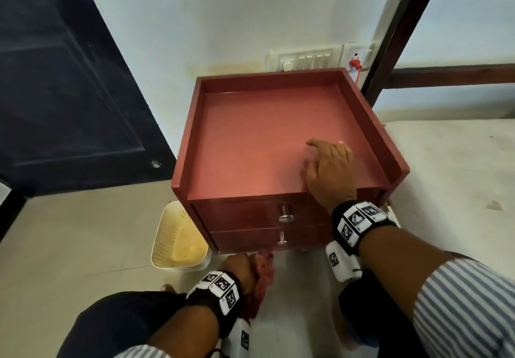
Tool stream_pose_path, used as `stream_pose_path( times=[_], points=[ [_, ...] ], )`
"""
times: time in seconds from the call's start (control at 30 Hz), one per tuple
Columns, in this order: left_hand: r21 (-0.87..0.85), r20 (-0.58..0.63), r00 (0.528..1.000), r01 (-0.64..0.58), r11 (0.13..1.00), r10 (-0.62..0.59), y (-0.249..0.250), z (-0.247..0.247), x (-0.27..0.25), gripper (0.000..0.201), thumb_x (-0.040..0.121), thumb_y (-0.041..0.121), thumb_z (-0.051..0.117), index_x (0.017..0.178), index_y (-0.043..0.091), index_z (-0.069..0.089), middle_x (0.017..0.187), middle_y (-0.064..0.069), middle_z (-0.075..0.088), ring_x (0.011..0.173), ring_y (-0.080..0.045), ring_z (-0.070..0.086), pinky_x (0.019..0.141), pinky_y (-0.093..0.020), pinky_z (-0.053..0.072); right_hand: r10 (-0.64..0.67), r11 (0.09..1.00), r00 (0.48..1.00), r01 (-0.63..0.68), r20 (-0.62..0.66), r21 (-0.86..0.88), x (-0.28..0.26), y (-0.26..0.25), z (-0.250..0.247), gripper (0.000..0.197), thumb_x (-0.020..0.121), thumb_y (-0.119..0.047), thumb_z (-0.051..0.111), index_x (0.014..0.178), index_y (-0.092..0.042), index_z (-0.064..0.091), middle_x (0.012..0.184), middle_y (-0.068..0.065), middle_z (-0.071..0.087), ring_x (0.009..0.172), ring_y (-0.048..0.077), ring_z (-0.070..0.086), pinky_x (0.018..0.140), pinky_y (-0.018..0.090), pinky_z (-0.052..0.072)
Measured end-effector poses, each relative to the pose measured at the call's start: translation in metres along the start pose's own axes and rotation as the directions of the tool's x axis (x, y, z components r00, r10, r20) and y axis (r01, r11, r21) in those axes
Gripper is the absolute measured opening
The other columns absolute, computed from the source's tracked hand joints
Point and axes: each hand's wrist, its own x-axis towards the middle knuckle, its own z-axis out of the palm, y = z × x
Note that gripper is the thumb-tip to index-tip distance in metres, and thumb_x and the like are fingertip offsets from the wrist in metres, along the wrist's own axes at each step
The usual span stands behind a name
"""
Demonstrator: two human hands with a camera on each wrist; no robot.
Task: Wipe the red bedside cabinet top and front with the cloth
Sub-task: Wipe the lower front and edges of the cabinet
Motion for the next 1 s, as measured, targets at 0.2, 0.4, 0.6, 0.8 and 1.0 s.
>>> stream_pose_path(
  times=[0.2,0.4,0.6,0.8,1.0],
  points=[
    [-0.124,0.045,0.993,-0.101,0.987,0.107,0.022,-0.009,-0.006,0.029,0.103,0.020,0.048,0.101,0.008,0.075,0.113,-0.014,0.075,0.109,-0.031,0.068,0.074,-0.024,0.038,0.317,0.873,0.918,-0.380,0.237,0.305,-0.123,-0.016,0.010,0.021,0.092,-0.014,0.054,0.107,-0.019,0.068,0.103,-0.002,0.063,0.103,0.021,0.055,0.091,0.030,0.038],
    [-0.662,-0.046,0.981,-0.171,0.730,0.187,0.019,-0.026,0.014,0.023,0.071,0.013,0.055,0.074,0.020,0.077,0.083,-0.013,0.076,0.080,-0.034,0.073,0.079,-0.052,0.058,0.155,-0.041,0.255,-0.964,0.954,0.264,-0.145,-0.029,0.041,0.061,0.092,-0.066,0.058,0.110,-0.009,0.069,0.108,0.022,0.070,0.097,0.040,0.067,0.080,0.043,0.058],
    [-0.547,-0.022,0.980,-0.179,0.818,0.200,0.010,-0.045,0.002,0.016,0.084,0.014,0.070,0.098,0.015,0.077,0.092,-0.005,0.075,0.081,-0.023,0.068,0.080,-0.039,0.056,0.199,-0.147,0.185,-0.965,0.962,0.216,-0.144,-0.012,0.046,0.024,0.099,-0.004,0.057,0.120,-0.006,0.069,0.110,0.018,0.075,0.097,0.031,0.073,0.094,0.047,0.058],
    [-0.221,-0.823,0.548,-0.554,0.803,0.151,0.042,-0.156,-0.090,0.026,0.101,0.018,0.058,0.123,0.029,0.068,0.105,0.017,0.071,0.080,0.007,0.063,0.075,-0.007,0.048,0.561,-0.195,0.106,-0.947,0.821,0.255,-0.164,0.060,0.099,0.043,0.094,-0.029,0.064,0.124,0.003,0.065,0.088,0.014,0.078,0.074,0.034,0.075,0.062,0.049,0.062],
    [-0.120,-0.708,0.704,-0.049,0.992,-0.051,-0.017,-0.245,-0.031,0.079,0.099,0.055,0.054,0.159,0.011,0.026,0.160,-0.017,0.033,0.141,-0.033,0.043,0.116,-0.043,0.036,0.508,-0.527,0.149,-0.725,0.848,0.444,-0.144,0.022,0.114,0.030,0.076,-0.043,0.056,0.061,-0.018,0.048,0.054,0.010,0.051,0.038,0.023,0.049,0.049,0.035,0.036]
  ],
)
